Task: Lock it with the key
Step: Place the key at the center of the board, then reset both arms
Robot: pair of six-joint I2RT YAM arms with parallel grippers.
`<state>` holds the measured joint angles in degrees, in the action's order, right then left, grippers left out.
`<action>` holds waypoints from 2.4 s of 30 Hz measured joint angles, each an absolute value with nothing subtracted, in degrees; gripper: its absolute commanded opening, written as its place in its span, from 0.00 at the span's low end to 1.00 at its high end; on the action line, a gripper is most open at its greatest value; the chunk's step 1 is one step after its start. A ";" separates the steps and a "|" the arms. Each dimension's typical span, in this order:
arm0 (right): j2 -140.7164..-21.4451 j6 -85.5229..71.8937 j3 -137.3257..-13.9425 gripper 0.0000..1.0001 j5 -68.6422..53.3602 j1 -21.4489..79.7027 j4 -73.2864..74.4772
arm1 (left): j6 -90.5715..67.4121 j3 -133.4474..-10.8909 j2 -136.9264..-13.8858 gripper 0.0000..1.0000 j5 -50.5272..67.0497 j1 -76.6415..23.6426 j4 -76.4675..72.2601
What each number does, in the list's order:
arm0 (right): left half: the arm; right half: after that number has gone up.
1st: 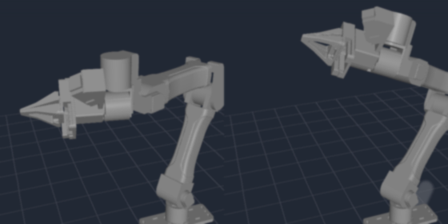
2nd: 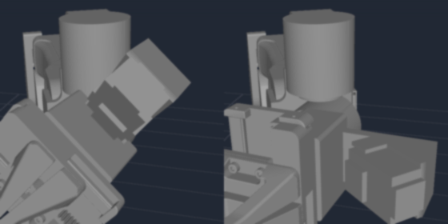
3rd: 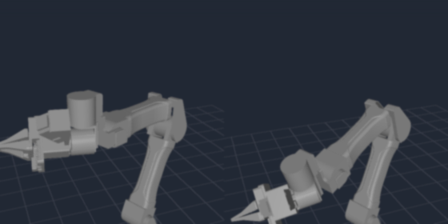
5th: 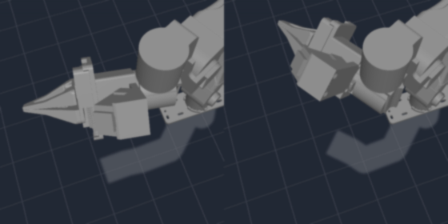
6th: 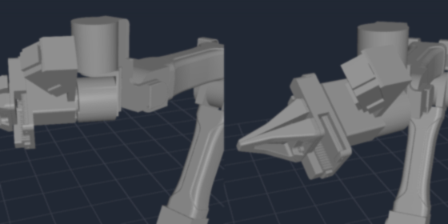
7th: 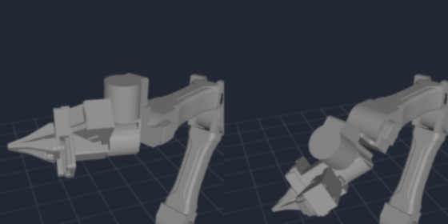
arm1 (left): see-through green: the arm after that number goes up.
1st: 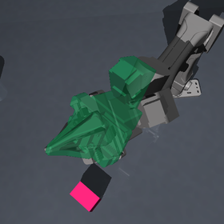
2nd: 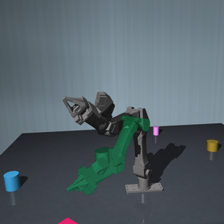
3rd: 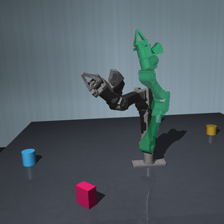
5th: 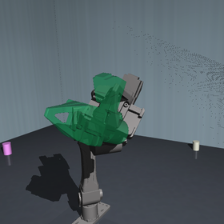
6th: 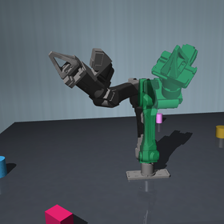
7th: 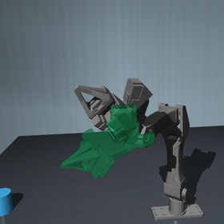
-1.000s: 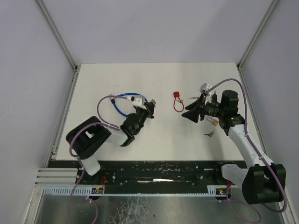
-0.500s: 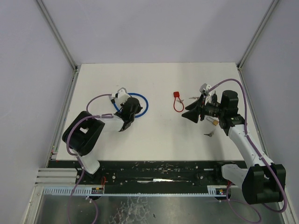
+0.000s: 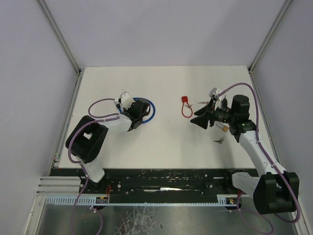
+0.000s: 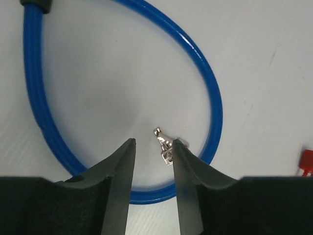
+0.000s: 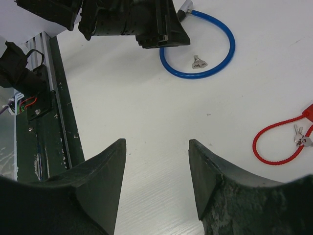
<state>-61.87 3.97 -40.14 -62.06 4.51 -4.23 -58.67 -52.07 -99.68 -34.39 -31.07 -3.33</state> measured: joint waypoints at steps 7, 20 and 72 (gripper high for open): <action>-61.87 4.03 -39.88 0.60 -62.06 4.47 -4.23 | -59.99 -53.43 -95.92 0.54 -35.73 -31.07 3.70; -61.87 4.08 -39.86 0.61 -62.06 4.32 -4.23 | -59.94 -62.41 -90.61 0.58 -36.71 -31.07 16.29; -36.05 -1.98 -41.50 0.99 -30.46 1.37 -1.67 | -28.03 -35.51 -42.13 1.00 3.03 -31.07 -18.37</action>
<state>-36.05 -1.98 -41.50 -30.46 1.37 -1.67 -28.03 -35.51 -42.13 3.03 -31.07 -18.37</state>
